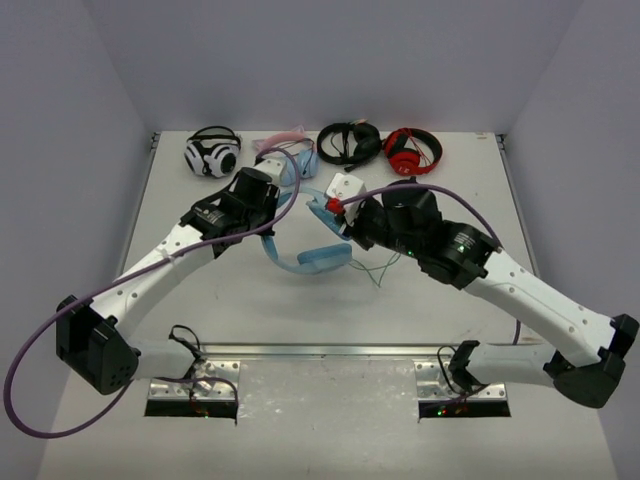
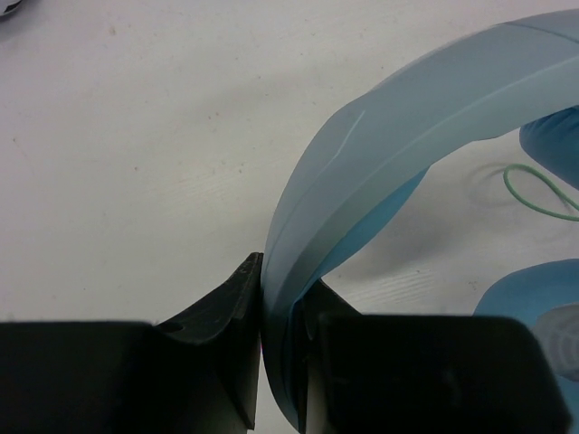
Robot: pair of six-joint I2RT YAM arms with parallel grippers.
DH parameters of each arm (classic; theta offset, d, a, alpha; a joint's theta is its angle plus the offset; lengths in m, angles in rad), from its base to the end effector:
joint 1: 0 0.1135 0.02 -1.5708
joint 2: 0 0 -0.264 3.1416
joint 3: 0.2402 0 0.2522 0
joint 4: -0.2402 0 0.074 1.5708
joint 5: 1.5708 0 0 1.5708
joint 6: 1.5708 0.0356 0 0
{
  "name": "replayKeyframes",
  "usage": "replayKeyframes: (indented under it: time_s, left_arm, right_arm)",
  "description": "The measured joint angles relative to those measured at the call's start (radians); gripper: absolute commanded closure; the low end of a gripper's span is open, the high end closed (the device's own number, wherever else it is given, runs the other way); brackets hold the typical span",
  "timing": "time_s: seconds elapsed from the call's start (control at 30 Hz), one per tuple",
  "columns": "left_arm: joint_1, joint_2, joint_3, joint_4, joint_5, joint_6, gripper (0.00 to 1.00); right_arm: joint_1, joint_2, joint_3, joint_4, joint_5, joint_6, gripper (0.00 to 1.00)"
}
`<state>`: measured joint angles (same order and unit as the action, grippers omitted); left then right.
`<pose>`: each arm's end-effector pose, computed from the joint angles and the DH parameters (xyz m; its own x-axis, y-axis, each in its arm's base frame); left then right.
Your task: Wrap the headphones
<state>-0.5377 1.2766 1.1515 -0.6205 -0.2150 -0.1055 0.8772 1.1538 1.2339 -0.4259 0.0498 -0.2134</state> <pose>0.2391 -0.1338 0.3213 -0.6179 0.2487 -0.7458 0.3024 0.9509 0.0666 0.1647 0.1953 0.3971 -0.0555 -0.3976 -0.9159 -0.7672 0.6040 -0.2157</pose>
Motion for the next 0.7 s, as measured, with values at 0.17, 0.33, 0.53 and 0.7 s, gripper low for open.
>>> replayKeyframes:
  time_s: [0.17,0.33,0.53,0.7]
  left_arm:
    - [0.000,0.019,-0.002,0.004,0.022,0.000,1.00]
    - [-0.001,0.019,-0.006,0.009,0.035,0.000,1.00]
    - [-0.006,0.019,-0.007,0.010,0.029,0.000,1.00]
    - [-0.007,0.019,-0.007,0.010,0.020,0.000,1.00]
  right_arm:
    - [0.090,0.116,0.083,-0.035,0.091,-0.055,0.99]
    - [0.134,0.197,0.143,-0.035,0.163,-0.091,0.85]
    - [0.134,0.204,0.156,-0.043,0.210,-0.119,0.90]
    - [0.134,0.198,0.160,-0.059,0.233,-0.127,0.75]
